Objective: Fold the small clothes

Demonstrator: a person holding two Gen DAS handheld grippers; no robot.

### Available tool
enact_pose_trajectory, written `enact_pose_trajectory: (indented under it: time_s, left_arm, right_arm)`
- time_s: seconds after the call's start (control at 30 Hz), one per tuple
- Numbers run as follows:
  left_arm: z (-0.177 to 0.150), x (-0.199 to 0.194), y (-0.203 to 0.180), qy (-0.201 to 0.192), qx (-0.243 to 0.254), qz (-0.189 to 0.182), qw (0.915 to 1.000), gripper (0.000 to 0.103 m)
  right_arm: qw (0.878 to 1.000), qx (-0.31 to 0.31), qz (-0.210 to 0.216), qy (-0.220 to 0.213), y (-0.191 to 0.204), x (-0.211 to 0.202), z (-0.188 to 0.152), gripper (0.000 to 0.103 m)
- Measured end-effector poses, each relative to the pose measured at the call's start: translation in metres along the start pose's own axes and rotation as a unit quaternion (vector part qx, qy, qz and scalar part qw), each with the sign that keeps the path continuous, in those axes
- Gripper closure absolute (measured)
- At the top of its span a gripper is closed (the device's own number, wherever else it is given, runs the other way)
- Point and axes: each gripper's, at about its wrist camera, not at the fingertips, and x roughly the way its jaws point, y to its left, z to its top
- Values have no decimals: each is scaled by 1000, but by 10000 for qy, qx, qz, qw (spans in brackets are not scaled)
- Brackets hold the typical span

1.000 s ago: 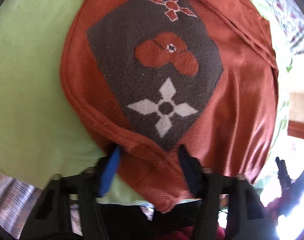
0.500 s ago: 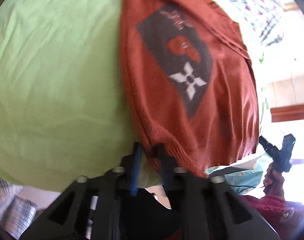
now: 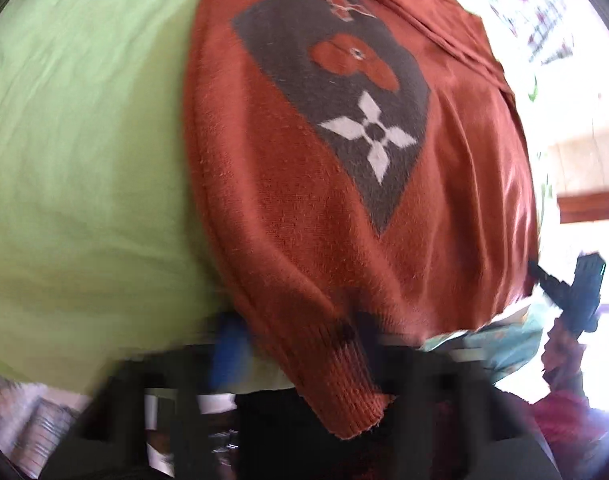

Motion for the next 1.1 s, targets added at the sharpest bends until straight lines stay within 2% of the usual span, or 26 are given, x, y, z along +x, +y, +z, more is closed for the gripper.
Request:
enact_pose_trajectory:
  time_s: [0.03, 0.23, 0.43, 0.7, 0.8, 1.1]
  left_arm:
    - [-1, 1, 2, 76, 78, -78, 9999, 98]
    - [-12, -12, -5, -219, 567, -192, 9980, 99]
    - [-7, -40, -11, -647, 640, -763, 9929, 100]
    - [13, -79, -12, -1154, 591, -1010, 9864, 100]
    - [23, -95, -8, -1362, 489, -1160, 9827, 100]
    - [65, -122, -12, -1896, 438, -1248, 9729, 100]
  right_arm:
    - [10000, 63, 52, 16, -2, 1, -1, 95]
    - [9998, 48, 169, -67, -6, -5, -2, 96]
    - [9984, 1, 491, -272, -1, -18, 0, 96]
    - [9926, 157, 875, -825, 6, -41, 11, 96]
    - [9906, 142, 901, -1022, 13, -48, 20, 96]
    - [9823, 129, 947, -1609, 25, -65, 59, 96]
